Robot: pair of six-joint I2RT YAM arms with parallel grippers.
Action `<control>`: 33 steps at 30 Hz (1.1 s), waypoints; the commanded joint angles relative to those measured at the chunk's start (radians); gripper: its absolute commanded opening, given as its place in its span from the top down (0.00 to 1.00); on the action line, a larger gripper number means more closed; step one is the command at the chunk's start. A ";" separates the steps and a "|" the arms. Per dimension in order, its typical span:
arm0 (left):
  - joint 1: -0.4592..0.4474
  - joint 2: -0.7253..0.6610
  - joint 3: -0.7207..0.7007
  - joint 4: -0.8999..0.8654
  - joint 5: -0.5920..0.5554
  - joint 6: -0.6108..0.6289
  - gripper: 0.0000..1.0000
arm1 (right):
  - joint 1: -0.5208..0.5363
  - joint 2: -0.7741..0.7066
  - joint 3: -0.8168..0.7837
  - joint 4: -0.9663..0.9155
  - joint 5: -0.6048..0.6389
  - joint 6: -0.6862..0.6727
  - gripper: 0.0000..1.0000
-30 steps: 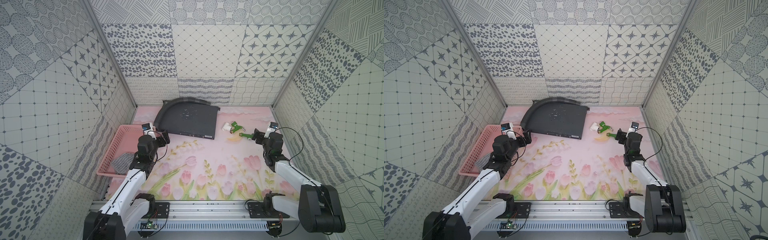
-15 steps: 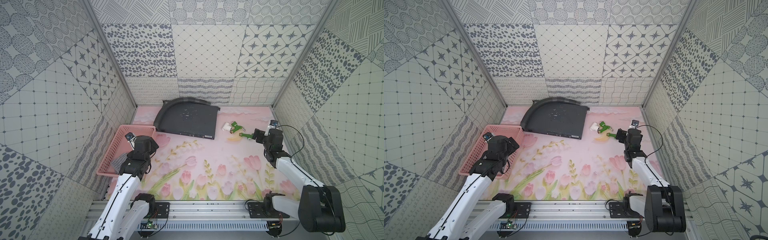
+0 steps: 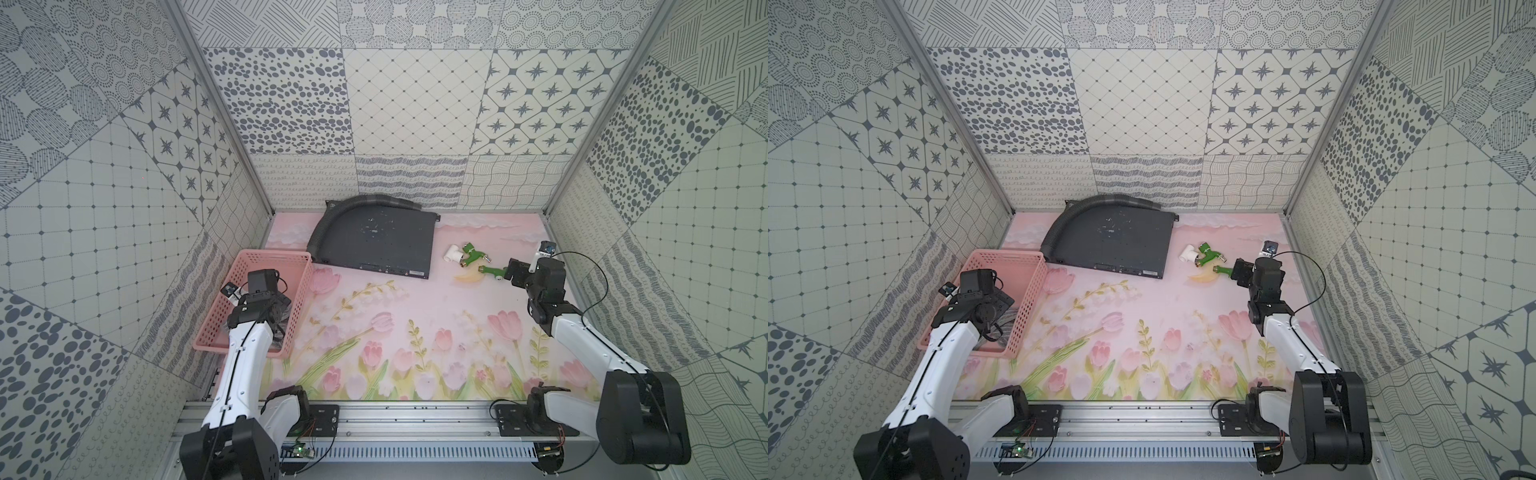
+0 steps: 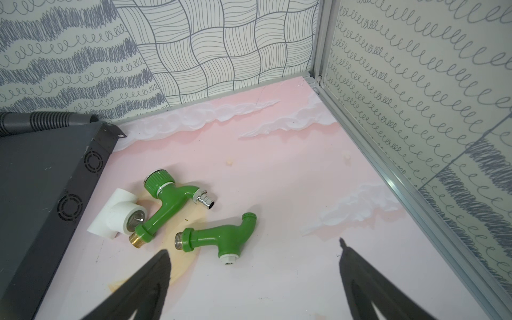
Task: Fold the square dishcloth
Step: Pick up the cleaning item from the bin.
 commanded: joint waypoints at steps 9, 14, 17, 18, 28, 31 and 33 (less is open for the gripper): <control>0.136 0.167 0.018 0.088 0.097 -0.054 0.02 | 0.002 0.003 0.017 0.021 -0.037 0.019 0.03; 0.167 0.194 0.034 0.111 0.154 -0.073 0.08 | 0.002 0.008 0.019 0.022 -0.048 0.020 0.03; 0.166 0.186 0.026 0.103 0.137 -0.098 0.11 | 0.002 0.004 0.020 0.021 -0.048 0.019 0.03; 0.165 0.174 0.015 0.103 0.126 -0.112 0.12 | 0.002 0.004 0.019 0.021 -0.049 0.019 0.03; 0.160 0.029 -0.129 0.114 0.061 -0.198 0.16 | 0.003 -0.003 0.017 0.022 -0.058 0.023 0.03; 0.140 0.041 -0.161 0.140 0.069 -0.208 0.16 | 0.004 -0.004 0.014 0.025 -0.065 0.023 0.03; 0.118 0.055 -0.169 0.147 0.050 -0.220 0.15 | 0.004 -0.007 0.013 0.028 -0.070 0.022 0.03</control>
